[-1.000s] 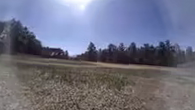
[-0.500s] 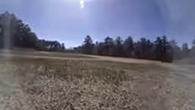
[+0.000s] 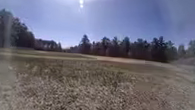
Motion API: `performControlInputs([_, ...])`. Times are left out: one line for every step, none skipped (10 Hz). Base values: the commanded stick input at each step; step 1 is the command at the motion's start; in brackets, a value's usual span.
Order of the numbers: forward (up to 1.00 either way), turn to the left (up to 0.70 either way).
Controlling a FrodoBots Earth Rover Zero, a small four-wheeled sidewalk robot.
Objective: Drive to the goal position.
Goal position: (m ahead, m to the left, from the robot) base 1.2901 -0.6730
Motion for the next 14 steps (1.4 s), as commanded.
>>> performControlInputs([0.21,-0.41])
performControlInputs([0.21,-0.41])
performControlInputs([0.21,-0.41])
performControlInputs([0.21,-0.41])
performControlInputs([0.21,-0.41])
performControlInputs([0.21,-0.41])
performControlInputs([0.21,-0.41])
performControlInputs([0.21,-0.41])
performControlInputs([0.24,0.0])
performControlInputs([0.39,0.01])
performControlInputs([0.54,0.02])
performControlInputs([0.66,0.03])
performControlInputs([0.66,0.03])
performControlInputs([0.65,0.03])
